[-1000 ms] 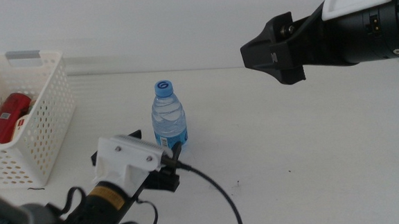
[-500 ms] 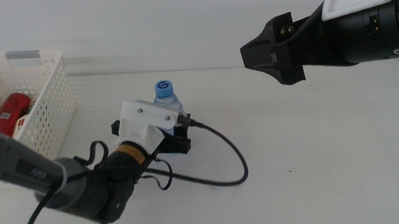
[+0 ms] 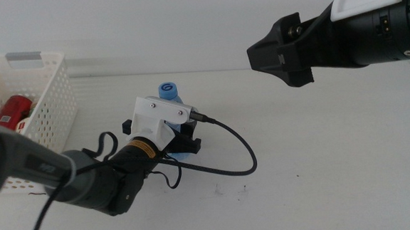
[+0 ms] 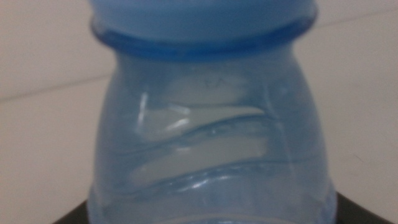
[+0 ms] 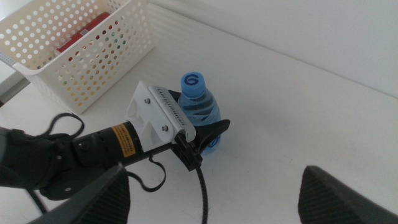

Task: Use arms to grab the bottles and put them into the dustbin to the left of the table.

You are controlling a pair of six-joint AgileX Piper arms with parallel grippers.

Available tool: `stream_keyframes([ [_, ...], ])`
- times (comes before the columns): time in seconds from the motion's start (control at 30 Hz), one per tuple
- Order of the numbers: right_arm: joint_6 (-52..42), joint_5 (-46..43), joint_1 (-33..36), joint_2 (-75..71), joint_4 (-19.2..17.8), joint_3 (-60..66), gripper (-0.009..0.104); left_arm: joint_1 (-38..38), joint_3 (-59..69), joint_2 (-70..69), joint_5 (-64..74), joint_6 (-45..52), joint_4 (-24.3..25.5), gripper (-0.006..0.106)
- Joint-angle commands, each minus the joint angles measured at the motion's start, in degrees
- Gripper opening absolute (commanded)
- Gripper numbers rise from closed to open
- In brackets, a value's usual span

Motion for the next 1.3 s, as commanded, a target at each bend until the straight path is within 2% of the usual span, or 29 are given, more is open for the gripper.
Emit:
stream_keyframes([
  [0.0, 0.04, -0.20, 0.05, 0.01, -0.65, -0.40, 0.086, -0.01, 1.09, -4.43, 3.14, -2.73, 1.77, 0.037],
  [0.1, 0.04, -0.20, 0.05, 0.01, -0.65, -0.40, 0.086, -0.01, 2.50, -12.54, 15.10, -5.11, 2.05, 0.010],
  [0.17, 0.04, -0.20, 0.05, 0.01, -0.65, -0.40, 0.086, -0.01, 2.59, -18.90, 25.54, -6.12, 2.59, -0.002],
  [0.37, 0.04, -0.20, 0.05, 0.01, -0.65, -0.40, 0.086, 2.52, -7.63, -33.56, 62.86, -4.63, 4.67, -0.002],
  [0.5, 0.04, -0.20, 0.05, 0.01, -0.65, -0.40, 0.086, 5.31, -16.43, -33.68, 76.41, 2.38, 4.17, -0.002],
  [0.53, 0.04, -0.20, 0.05, 0.01, -0.65, -0.40, 0.086, 6.87, -19.00, -33.50, 79.87, 5.85, 1.74, -0.002],
  [0.67, 0.04, -0.20, 0.05, 0.01, -0.65, -0.40, 0.086, 19.66, -32.59, -30.22, 96.50, 25.74, -14.71, -0.002],
  [0.73, 0.04, -0.20, 0.05, 0.01, -0.65, -0.40, 0.086, 26.14, -38.69, -27.90, 103.13, 28.84, -16.80, -0.002],
  [0.97, 0.04, -0.20, 0.05, 0.01, -0.65, -0.40, 0.086, 38.09, -53.46, -17.80, 112.06, 30.12, -15.86, -0.002],
  [1.27, 0.04, -0.20, 0.05, 0.01, -0.65, -0.40, 0.086, 42.98, -55.44, -7.26, 109.89, 30.36, -15.24, -0.002],
])
